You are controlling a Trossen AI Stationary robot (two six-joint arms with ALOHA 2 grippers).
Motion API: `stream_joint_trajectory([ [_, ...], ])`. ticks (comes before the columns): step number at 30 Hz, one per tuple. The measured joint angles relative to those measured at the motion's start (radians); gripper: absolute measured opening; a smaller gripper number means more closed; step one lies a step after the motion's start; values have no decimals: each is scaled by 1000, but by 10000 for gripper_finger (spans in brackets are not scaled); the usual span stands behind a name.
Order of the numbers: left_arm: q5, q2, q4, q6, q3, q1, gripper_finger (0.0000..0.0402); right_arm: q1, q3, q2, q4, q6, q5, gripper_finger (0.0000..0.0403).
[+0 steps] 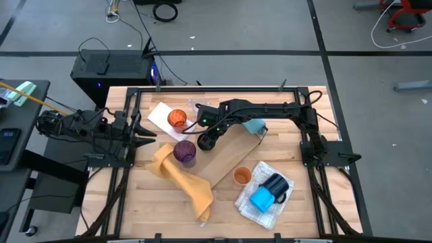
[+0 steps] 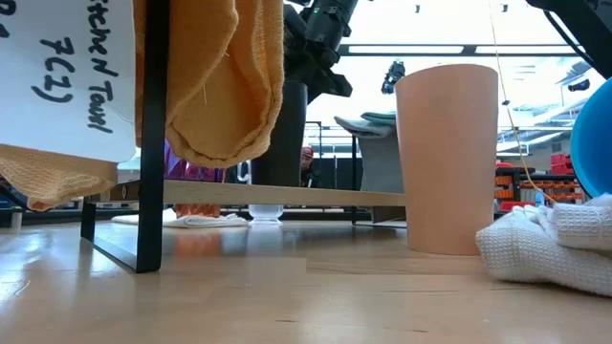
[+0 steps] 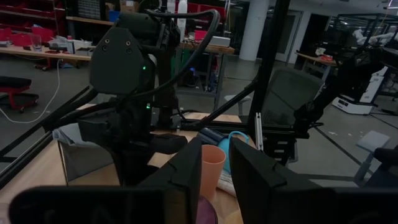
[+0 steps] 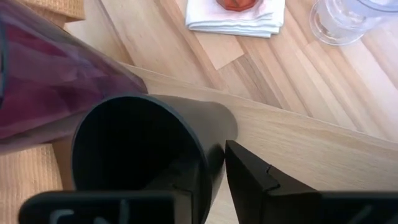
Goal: Stack small to large cups/mugs on shelf
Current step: Put the black cup on the shelf
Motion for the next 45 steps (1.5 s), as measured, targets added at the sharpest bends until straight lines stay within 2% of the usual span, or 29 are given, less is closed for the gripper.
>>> stream_joint_trajectory([
  [27,0,0,-13,0,0,0,89,-5,0,0,44,2,17,84],
  [45,0,0,-13,-7,0,0,89,-8,24,-1,40,-7,-28,84],
])
